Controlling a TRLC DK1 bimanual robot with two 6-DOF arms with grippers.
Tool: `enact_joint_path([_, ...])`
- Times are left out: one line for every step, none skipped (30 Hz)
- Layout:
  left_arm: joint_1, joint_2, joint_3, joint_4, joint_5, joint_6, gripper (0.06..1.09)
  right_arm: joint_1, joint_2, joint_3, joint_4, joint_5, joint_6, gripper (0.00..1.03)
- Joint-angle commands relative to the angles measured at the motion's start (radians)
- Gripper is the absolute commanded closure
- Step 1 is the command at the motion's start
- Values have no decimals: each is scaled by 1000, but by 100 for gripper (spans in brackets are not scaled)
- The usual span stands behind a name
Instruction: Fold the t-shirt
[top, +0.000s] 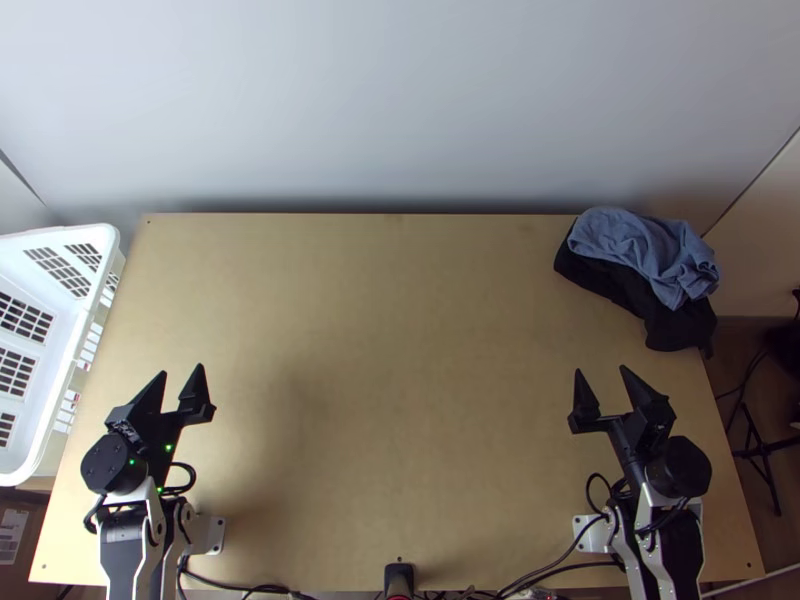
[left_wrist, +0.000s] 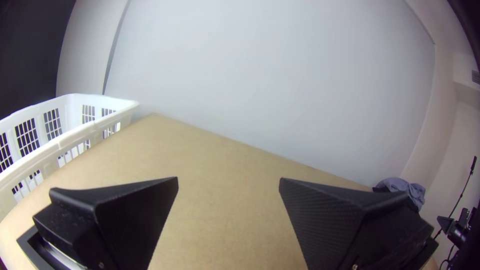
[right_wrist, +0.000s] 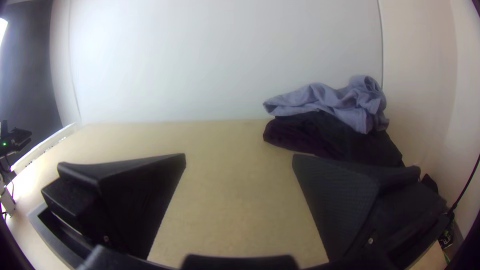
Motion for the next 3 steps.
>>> enact_joint_path([0,1,0,0,0,1,10,0,0,-1,1,-1,1,4])
enact_joint_path([0,1,0,0,-2,1,10,0,0,1,1,-1,3,4])
enact_joint_path([0,1,0,0,-2,1,10,0,0,1,1,-1,1,4])
